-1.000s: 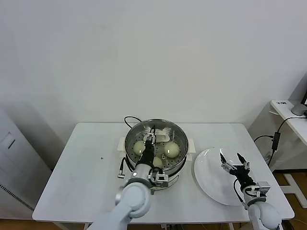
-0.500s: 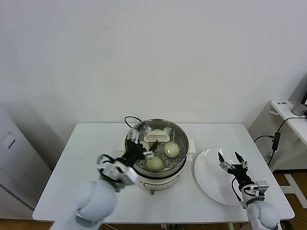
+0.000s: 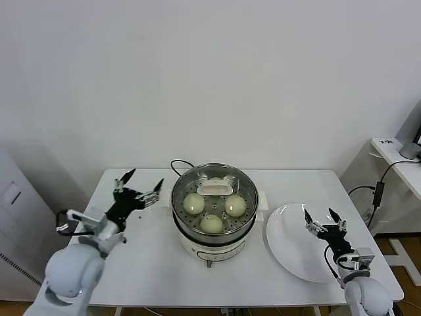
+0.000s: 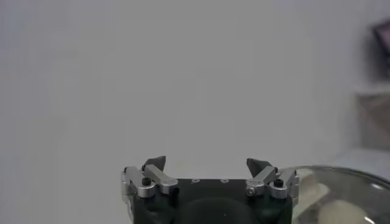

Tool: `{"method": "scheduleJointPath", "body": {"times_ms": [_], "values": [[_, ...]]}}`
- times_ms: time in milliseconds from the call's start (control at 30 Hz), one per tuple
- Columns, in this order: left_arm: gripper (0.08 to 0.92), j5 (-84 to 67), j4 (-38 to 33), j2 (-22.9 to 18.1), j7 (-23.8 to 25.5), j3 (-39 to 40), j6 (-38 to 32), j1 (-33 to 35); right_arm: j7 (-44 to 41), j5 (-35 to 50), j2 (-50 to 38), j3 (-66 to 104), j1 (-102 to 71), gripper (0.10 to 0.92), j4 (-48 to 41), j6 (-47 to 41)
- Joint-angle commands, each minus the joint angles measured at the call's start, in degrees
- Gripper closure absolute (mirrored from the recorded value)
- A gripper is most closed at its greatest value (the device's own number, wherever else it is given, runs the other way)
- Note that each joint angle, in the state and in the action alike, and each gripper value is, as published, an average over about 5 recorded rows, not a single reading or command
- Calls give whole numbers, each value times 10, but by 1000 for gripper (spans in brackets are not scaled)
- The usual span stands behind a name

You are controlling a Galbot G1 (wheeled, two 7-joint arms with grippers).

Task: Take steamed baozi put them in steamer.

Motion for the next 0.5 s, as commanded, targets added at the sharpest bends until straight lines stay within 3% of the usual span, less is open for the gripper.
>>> {"method": "scheduleJointPath", "body": {"times_ms": [33, 500], "values": [[177, -57, 116, 12, -24, -81, -37, 44, 16, 1, -9, 35, -45, 203, 56, -58], [177, 47, 199, -28, -32, -29, -78, 32, 23, 20, -17, 30, -54, 203, 64, -93]]}}
